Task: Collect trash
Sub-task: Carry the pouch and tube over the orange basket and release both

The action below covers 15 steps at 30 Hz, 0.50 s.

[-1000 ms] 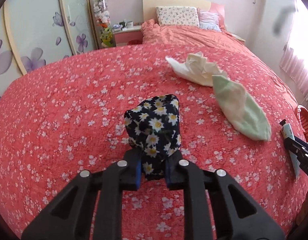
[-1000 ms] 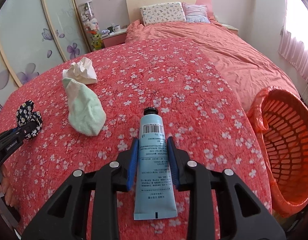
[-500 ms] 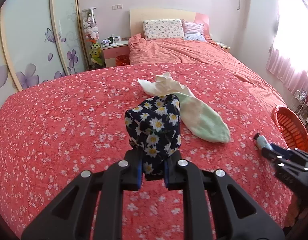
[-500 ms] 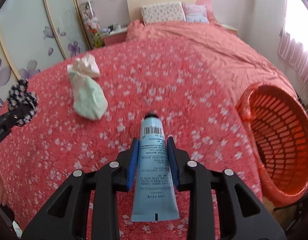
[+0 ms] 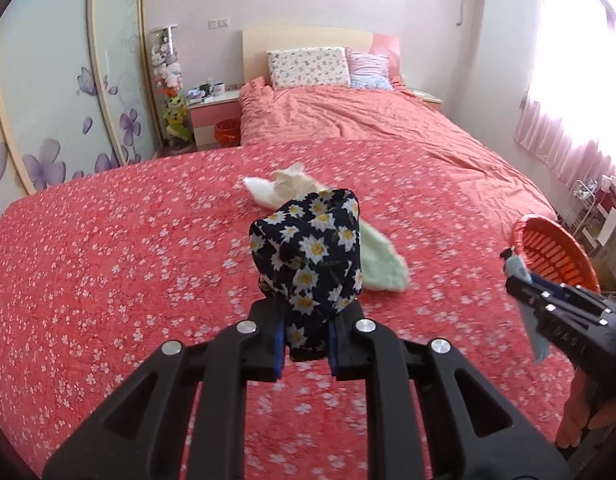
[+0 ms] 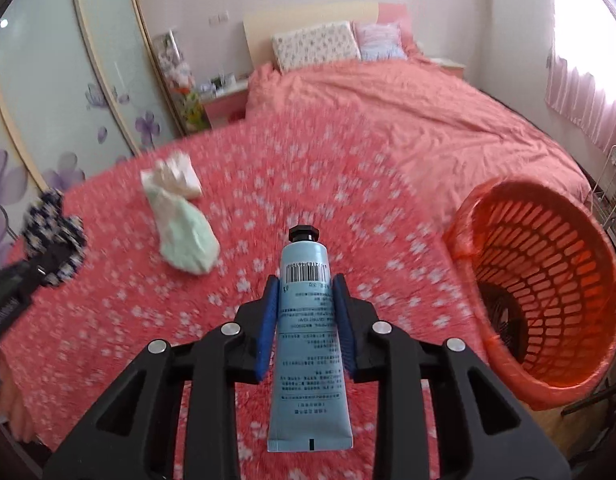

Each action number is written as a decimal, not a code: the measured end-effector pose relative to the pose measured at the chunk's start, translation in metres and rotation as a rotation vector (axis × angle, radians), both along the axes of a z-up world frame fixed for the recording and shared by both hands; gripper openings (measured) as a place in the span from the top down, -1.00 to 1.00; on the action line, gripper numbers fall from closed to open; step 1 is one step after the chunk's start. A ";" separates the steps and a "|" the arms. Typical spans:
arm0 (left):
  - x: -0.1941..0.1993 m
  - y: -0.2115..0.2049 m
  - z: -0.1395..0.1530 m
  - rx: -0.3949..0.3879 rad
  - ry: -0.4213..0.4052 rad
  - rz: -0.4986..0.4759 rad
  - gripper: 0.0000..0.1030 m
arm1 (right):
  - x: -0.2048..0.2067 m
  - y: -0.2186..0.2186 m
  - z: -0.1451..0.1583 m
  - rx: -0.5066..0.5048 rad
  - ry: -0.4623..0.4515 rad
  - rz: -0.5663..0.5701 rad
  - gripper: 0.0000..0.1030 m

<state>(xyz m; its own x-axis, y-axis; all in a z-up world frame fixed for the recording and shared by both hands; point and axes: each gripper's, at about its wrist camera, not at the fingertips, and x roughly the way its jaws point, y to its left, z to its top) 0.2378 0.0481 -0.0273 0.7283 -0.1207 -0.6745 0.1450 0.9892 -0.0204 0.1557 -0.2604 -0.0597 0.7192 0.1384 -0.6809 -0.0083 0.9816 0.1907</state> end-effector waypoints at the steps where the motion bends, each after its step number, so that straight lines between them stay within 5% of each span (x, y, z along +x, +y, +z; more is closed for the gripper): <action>1: -0.004 -0.006 0.005 -0.005 -0.007 -0.013 0.69 | -0.005 -0.004 0.008 0.004 -0.021 -0.004 0.46; 15: -0.032 -0.102 0.046 -0.041 -0.063 -0.197 0.69 | -0.058 -0.076 0.064 0.036 -0.188 -0.121 0.46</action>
<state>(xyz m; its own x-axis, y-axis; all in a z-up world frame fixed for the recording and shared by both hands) 0.2061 -0.0535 0.0185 0.7284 -0.2913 -0.6201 0.3375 0.9402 -0.0452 0.0976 -0.3361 0.0047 0.8460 0.0653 -0.5291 0.0699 0.9703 0.2315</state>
